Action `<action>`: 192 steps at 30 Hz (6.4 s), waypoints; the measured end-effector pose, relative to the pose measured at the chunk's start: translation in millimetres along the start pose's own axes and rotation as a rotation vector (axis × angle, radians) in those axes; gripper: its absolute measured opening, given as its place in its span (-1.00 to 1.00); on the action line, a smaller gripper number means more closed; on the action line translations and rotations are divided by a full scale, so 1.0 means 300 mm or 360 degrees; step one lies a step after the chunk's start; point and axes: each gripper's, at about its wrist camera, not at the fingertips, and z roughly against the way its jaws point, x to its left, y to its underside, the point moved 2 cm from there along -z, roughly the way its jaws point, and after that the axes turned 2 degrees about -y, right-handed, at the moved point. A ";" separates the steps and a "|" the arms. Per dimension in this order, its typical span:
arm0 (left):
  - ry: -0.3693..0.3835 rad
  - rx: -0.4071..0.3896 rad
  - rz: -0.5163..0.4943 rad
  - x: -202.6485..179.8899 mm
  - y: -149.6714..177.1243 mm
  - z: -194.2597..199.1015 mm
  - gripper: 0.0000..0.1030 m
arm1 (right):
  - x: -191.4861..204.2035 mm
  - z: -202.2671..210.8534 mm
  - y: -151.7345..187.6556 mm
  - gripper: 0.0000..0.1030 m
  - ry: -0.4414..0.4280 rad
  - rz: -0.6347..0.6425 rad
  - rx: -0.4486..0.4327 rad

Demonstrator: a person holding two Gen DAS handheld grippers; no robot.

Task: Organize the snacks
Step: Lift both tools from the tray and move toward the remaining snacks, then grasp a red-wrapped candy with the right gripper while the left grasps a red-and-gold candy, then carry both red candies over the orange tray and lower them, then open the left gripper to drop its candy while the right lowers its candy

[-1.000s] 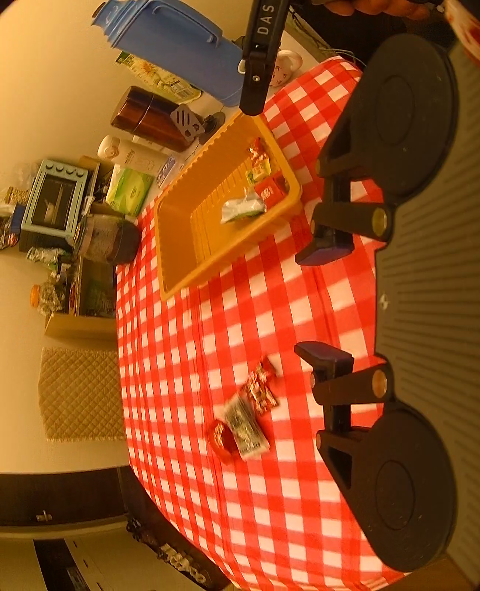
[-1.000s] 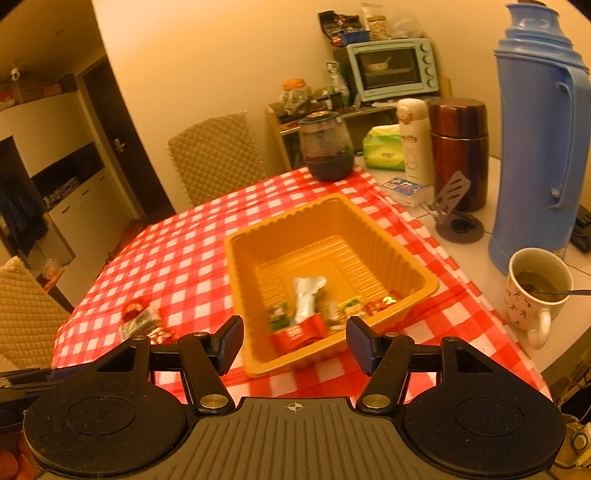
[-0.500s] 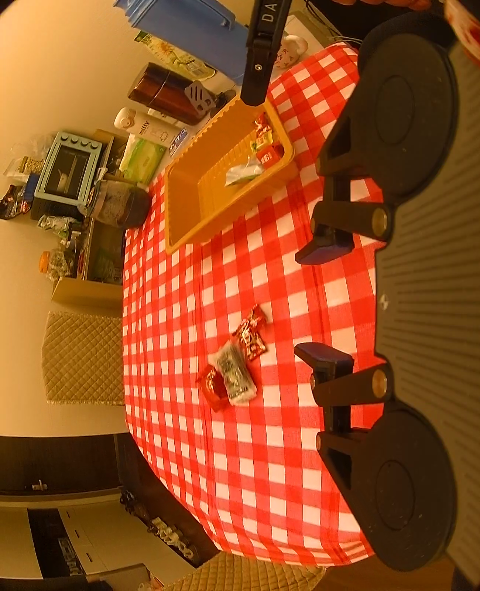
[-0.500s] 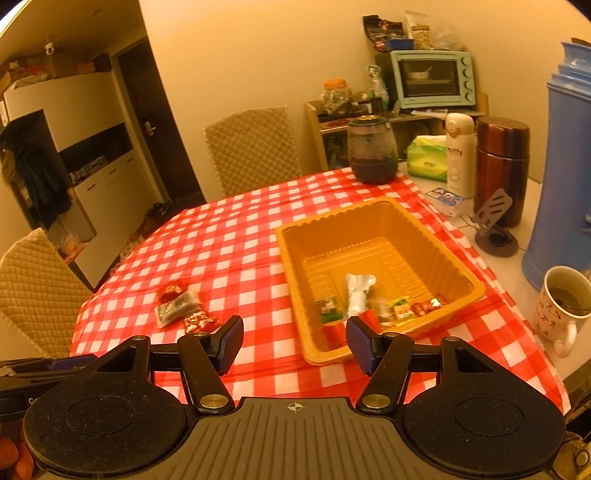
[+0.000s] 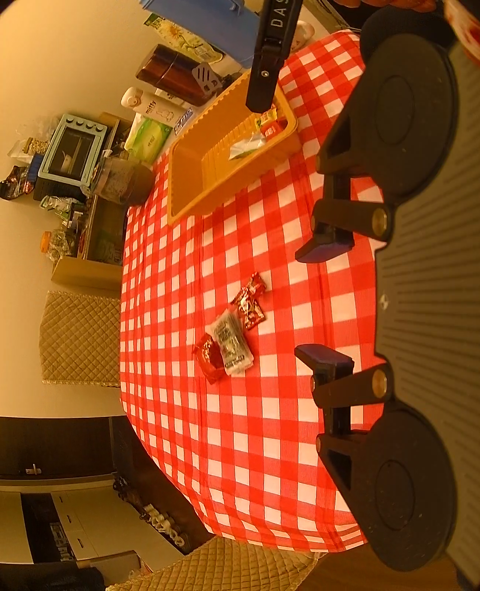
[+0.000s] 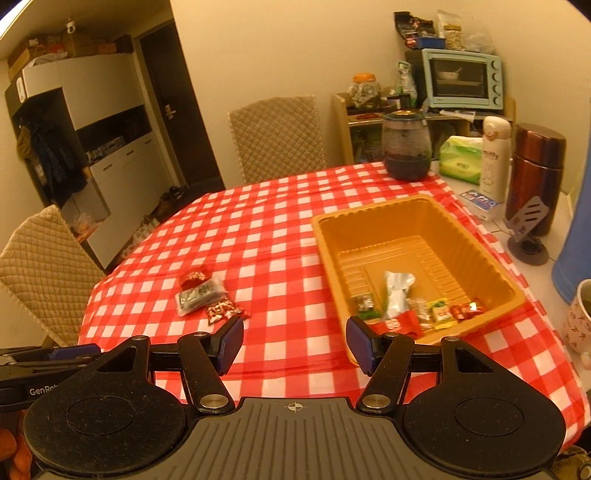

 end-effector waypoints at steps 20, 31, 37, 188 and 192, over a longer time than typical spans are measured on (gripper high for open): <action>-0.0037 0.0112 -0.0067 0.156 -0.061 -0.286 -0.13 | 0.103 -0.380 0.011 0.19 -0.0056 0.0089 0.0146; 0.0007 0.0131 -0.0092 0.233 -0.098 -0.457 -0.13 | 0.149 -0.624 0.043 -0.09 -0.0102 0.0070 0.0215; 0.0051 0.0138 -0.0038 0.249 -0.098 -0.490 -0.13 | 0.166 -0.718 0.040 -0.11 -0.0109 -0.0001 0.0217; 0.0291 0.0001 -0.0114 -0.423 -0.147 -0.293 -0.29 | -0.477 -0.123 -0.108 -0.48 0.0213 -0.0172 -0.0102; 0.0262 0.0003 -0.0122 -0.401 -0.131 -0.275 -0.27 | -0.483 -0.102 -0.109 0.00 0.0200 -0.0207 -0.0132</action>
